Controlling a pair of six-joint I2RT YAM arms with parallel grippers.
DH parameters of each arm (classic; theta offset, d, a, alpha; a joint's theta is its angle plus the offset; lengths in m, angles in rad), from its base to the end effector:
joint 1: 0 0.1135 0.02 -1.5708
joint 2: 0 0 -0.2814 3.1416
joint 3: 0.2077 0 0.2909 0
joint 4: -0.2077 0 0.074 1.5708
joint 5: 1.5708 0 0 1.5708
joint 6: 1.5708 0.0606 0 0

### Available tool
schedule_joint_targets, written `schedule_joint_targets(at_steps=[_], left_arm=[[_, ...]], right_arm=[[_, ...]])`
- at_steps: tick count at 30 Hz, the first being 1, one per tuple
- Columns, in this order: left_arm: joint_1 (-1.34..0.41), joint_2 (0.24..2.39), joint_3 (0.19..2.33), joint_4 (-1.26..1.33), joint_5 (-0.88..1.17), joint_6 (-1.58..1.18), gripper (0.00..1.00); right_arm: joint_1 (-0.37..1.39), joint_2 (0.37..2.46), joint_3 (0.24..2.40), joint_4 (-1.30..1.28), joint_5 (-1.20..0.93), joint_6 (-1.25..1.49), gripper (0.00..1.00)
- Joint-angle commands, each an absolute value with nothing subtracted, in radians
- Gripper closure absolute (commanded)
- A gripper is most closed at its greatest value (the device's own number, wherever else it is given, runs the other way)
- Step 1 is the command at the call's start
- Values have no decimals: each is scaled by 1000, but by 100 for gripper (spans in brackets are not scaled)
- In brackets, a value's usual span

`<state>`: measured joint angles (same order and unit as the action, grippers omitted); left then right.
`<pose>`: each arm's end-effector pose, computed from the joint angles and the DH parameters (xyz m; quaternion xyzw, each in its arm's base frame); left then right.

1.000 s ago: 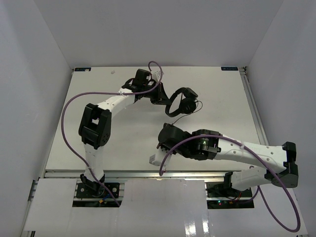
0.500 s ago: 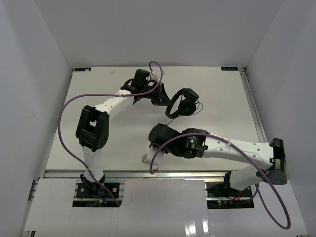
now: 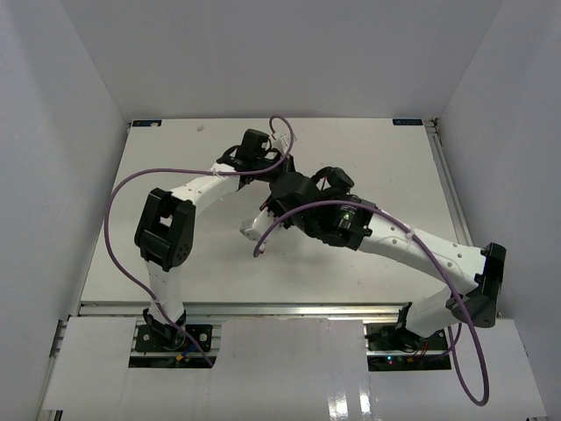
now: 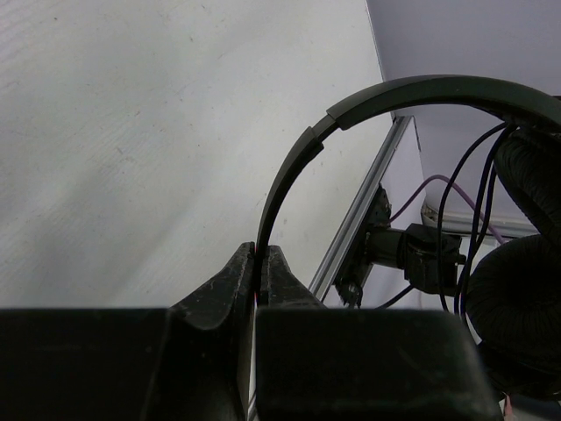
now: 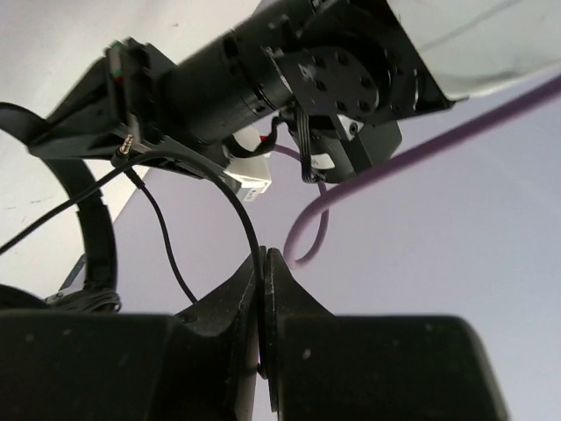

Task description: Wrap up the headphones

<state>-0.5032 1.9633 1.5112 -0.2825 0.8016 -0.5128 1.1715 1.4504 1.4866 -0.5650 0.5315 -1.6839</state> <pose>0.4136 -0.2774 0.2253 0.1544 0.8422 -0.4934 0.1532 0.1751 0.3359 0.3994 -0.8097 0.2487 -0.3421 0.4069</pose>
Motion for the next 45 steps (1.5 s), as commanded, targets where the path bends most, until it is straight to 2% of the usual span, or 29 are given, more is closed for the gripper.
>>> schedule_joint_targets(at_steps=[1, 16, 23, 32, 37, 45], left_arm=[[-524, 1870, 1491, -255, 861, -476, 100], [-535, 1827, 1410, -217, 869, -461, 100], [-535, 1748, 1336, -195, 893, -425, 100], [-535, 1617, 1218, -164, 813, -383, 100], [-534, 1552, 1166, -150, 707, -367, 100], [-529, 1457, 1068, -72, 592, -347, 100]], right_arm=[[1080, 1460, 1546, -445, 523, -1689, 92], [852, 1444, 1515, -364, 490, -1639, 92], [810, 1453, 1503, -365, 495, -1466, 92], [728, 1449, 1504, -397, 447, -1237, 92], [678, 1452, 1542, -498, 331, -1087, 92], [571, 1489, 1633, -709, -70, -865, 92]])
